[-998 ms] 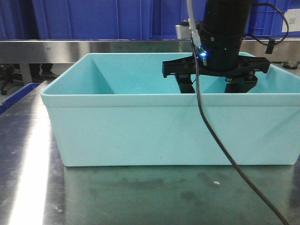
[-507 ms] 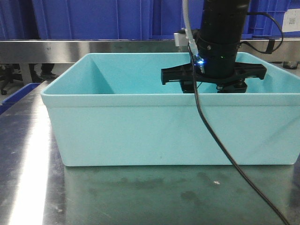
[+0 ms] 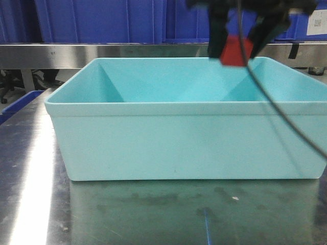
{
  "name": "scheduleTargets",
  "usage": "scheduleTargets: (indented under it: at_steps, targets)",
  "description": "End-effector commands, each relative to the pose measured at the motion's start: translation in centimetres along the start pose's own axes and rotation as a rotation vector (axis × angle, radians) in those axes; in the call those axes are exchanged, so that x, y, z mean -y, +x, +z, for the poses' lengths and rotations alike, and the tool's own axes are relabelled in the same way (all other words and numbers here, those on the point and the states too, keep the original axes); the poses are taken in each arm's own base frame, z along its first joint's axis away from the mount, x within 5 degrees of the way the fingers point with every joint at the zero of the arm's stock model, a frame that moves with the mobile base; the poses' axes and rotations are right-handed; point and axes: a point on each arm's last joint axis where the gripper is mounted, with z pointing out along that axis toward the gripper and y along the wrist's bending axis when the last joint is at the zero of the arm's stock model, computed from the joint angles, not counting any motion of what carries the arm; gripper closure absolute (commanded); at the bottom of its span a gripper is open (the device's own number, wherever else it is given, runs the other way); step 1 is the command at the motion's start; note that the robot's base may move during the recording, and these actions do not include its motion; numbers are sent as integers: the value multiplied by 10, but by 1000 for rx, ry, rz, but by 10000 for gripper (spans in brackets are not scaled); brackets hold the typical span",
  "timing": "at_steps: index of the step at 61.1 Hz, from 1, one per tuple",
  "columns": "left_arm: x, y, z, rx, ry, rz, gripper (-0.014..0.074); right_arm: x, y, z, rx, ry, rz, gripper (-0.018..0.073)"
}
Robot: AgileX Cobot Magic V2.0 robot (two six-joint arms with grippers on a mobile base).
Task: Pick red cube and place on left shelf
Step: 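Lift the red cube up and out of the teal bin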
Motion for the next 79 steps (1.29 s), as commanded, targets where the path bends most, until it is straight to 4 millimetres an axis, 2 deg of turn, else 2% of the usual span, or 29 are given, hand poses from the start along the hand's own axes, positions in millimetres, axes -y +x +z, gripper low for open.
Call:
scheduleTargets:
  at_steps: [1, 7, 17, 31, 47, 62, 79]
  targets:
    - [0, -1, 0, 79, 2, -6, 495, 1, -5, -53, 153, -49, -53, 366]
    - [0, -1, 0, 79, 2, -6, 495, 0, 10, -78, 192, -84, -95, 366]
    - [0, -1, 0, 79, 2, -6, 495, 1, 47, -103, 261, -161, -159, 366]
    - [0, -1, 0, 79, 2, -6, 495, 20, 112, -116, 358, -262, -203, 366]
    - [0, -1, 0, 79, 2, -6, 495, 49, 168, -123, 484, -330, -198, 366]
    - [0, -1, 0, 79, 2, -6, 495, 67, 196, -132, 612, -386, -186, 366]
    - [0, -1, 0, 79, 2, -6, 495, 71, 201, -140, 659, -404, -178, 366]
